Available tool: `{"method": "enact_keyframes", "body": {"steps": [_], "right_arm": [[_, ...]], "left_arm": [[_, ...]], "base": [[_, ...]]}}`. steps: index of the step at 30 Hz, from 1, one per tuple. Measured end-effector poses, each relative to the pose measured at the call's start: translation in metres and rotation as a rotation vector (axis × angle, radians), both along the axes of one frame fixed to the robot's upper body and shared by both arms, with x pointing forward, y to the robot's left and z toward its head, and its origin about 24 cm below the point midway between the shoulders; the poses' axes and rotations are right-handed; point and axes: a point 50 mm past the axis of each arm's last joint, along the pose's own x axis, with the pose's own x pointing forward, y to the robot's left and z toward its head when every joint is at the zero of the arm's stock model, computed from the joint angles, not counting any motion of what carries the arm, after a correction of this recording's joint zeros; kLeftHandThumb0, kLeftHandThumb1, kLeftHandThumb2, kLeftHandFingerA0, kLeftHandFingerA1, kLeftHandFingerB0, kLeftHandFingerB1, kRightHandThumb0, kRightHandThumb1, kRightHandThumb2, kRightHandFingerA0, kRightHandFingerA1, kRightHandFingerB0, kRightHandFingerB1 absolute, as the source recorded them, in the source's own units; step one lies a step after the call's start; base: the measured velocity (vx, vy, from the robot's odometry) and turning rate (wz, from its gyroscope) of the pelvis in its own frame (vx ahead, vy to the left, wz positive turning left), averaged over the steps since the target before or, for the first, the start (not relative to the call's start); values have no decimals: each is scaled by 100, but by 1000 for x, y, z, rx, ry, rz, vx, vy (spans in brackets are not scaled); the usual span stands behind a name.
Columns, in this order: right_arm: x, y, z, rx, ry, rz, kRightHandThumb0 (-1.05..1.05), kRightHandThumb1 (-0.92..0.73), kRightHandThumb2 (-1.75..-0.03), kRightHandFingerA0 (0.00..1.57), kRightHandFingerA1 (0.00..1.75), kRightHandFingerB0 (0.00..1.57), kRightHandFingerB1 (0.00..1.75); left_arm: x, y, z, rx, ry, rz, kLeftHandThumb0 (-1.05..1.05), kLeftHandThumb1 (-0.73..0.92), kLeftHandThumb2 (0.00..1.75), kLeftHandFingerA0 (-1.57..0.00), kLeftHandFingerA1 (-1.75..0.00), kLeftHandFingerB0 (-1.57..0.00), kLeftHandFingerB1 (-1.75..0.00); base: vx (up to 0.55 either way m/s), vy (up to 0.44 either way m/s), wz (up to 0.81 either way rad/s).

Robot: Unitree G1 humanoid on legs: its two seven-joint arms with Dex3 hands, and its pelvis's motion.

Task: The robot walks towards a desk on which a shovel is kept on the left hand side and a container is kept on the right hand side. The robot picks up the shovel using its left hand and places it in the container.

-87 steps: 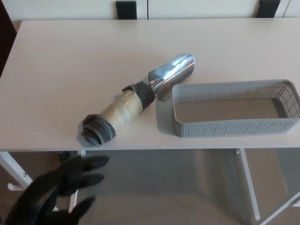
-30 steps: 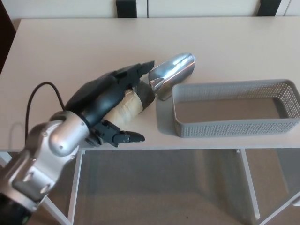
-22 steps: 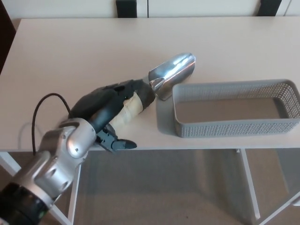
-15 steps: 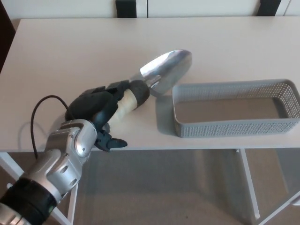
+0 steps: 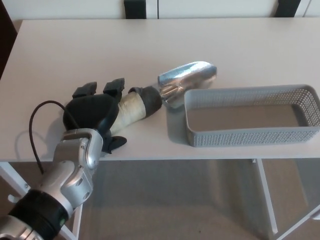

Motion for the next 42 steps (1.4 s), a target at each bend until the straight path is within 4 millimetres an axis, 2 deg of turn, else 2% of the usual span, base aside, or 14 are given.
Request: {"method": "enact_keyframes", "body": {"steps": [16, 19, 20, 23, 24, 27, 28, 29, 31, 32, 35, 39, 41, 42], "right_arm": [[6, 3, 3, -12, -21, 55, -45, -67, -60, 43, 40, 29, 34], [7, 3, 3, -11, -26, 56, -44, -67, -60, 42, 39, 30, 34], [7, 3, 3, -10, -26, 56, -44, -67, -60, 42, 39, 30, 34], [7, 4, 3, -11, -26, 59, -44, -67, -60, 42, 39, 31, 34], [7, 4, 3, -11, -25, 61, -44, -67, -60, 43, 40, 31, 34], [9, 4, 4, -12, -28, 65, -44, -67, -60, 43, 40, 30, 34], [10, 4, 4, -12, -30, 66, -44, -67, -61, 42, 40, 30, 34], [10, 4, 4, -11, -31, 66, -43, -67, -61, 42, 40, 30, 34], [11, 4, 4, -10, -33, 66, -45, -67, -60, 42, 40, 30, 34], [11, 5, 4, -9, -34, 67, -45, -67, -60, 42, 40, 30, 34], [12, 5, 4, -9, -35, 68, -45, -67, -60, 42, 41, 30, 34], [14, 5, 5, -9, -39, 70, -46, -67, -60, 42, 41, 31, 34], [15, 6, 5, -9, -40, 71, -45, -66, -60, 43, 42, 32, 35], [15, 6, 5, -9, -41, 72, -46, -66, -59, 42, 42, 32, 34]], "left_arm": [[3, -14, -2, 10, 6, 11, -48, 38, 75, -1, -32, 0, -28], [5, -16, -2, 10, 18, 16, -59, 45, 70, -10, -36, -7, -27], [6, -15, -3, 17, 24, 17, -31, 36, 91, 0, -47, 0, -47], [7, -12, -7, 47, 47, 26, -31, 33, 89, 0, -45, 0, -47], [8, -11, -9, 59, 55, 30, -62, 46, 71, -22, -39, -9, -33], [10, -8, -12, 82, 68, 40, -58, 53, 76, -34, -44, -8, -35], [11, -6, -13, 92, 76, 41, -46, 68, 62, -72, -74, -24, -30], [12, -6, -13, 98, 84, 39, -41, 71, 61, -80, -103, -38, -33], [16, -6, -8, 104, 78, 35, -37, 46, 69, -81, -104, -50, -48], [18, -6, -5, 108, 73, 31, -31, 56, 57, -72, -91, -61, -40], [22, -6, 1, 122, 76, 22, -30, 65, 59, -56, -104, -63, -41], [24, -2, 4, 141, 94, 18, -29, 62, 59, -55, -118, -51, -38], [24, 1, 2, 150, 108, 15, -29, 59, 58, -63, -94, -68, -43], [24, 3, 1, 152, 115, 10, -21, 61, 57, -64, -116, -70, -47]], "base": [[0, 0, 0], [0, 0, 0], [0, 0, 0], [0, 0, 0], [0, 0, 0], [0, 0, 0], [0, 0, 0], [0, 0, 0], [0, 0, 0], [0, 0, 0], [0, 0, 0], [0, 0, 0], [0, 0, 0], [0, 0, 0]]}}
